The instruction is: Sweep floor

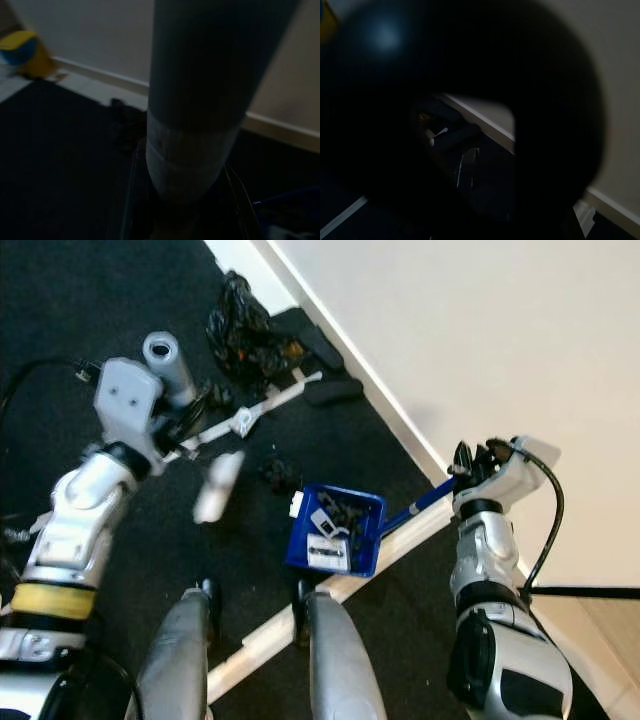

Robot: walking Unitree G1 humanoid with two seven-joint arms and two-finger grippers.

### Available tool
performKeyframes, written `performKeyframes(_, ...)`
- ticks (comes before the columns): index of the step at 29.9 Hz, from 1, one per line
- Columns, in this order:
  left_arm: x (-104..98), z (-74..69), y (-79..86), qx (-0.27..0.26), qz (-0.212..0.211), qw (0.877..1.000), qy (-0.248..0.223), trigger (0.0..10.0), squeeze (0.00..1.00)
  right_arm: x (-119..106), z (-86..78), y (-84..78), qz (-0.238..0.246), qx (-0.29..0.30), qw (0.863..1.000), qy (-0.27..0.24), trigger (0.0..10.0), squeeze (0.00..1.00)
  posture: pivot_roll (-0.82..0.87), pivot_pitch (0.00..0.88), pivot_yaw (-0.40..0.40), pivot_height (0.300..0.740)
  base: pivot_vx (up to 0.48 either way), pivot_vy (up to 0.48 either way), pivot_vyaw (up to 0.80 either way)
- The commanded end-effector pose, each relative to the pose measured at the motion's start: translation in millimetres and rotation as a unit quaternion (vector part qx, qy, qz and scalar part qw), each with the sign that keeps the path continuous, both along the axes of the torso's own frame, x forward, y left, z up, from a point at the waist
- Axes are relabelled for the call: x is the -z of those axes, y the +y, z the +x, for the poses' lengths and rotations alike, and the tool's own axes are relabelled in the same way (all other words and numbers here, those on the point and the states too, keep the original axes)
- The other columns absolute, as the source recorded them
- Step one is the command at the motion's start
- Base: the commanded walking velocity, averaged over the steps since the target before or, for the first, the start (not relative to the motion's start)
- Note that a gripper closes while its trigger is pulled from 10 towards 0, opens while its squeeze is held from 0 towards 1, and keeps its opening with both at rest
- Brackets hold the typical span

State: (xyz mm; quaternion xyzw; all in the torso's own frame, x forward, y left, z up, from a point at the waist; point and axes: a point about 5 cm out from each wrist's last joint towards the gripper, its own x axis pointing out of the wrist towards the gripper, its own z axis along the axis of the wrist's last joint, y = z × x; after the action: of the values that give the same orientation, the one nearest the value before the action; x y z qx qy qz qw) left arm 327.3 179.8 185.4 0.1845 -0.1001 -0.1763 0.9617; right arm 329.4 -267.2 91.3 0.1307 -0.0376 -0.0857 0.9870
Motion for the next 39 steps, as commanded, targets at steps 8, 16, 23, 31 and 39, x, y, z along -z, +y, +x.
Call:
performKeyframes(8, -1.1, -0.2, -15.9, 0.02, 0.0, 0.999, -0.03, 10.0, 0.0, 29.0, -9.2, 15.5, 0.037, -0.039, 0.997, 0.06, 10.0, 0.0, 0.12, 0.294, -0.089, 0.74, 0.0, 0.0, 0.0)
performKeyframes(16, 25.3, -11.8, -6.9, 0.003, -0.013, 1.0, 0.017, 10.0, 0.0, 41.1, -16.7, 11.2, 0.12, -0.018, 0.99, 0.07, 10.0, 0.0, 0.13, 0.276, -0.088, 0.74, 0.0, 0.0, 0.0)
performKeyframes(23, 34.0, -15.5, 4.3, -0.018, -0.02, 0.999, 0.029, 10.0, 0.0, 49.2, -22.3, 16.2, 0.131, -0.049, 0.987, 0.078, 10.0, 0.0, 0.14, 0.278, -0.088, 0.74, 0.0, 0.0, 0.0)
performKeyframes(31, 72.2, -27.2, 2.6, -0.009, 0.036, 0.997, 0.074, 10.0, 0.0, 51.5, -22.3, 33.3, 0.054, -0.087, 0.991, 0.087, 10.0, 0.0, 0.13, 0.287, -0.084, 0.74, 0.0, 0.0, 0.0)
performKeyframes(39, 68.2, -25.5, 9.0, -0.019, 0.04, 0.997, 0.066, 10.0, 0.0, 35.5, -15.1, 23.5, 0.029, -0.082, 0.995, 0.055, 10.0, 0.0, 0.13, 0.28, -0.09, 0.74, 0.0, 0.0, 0.0)
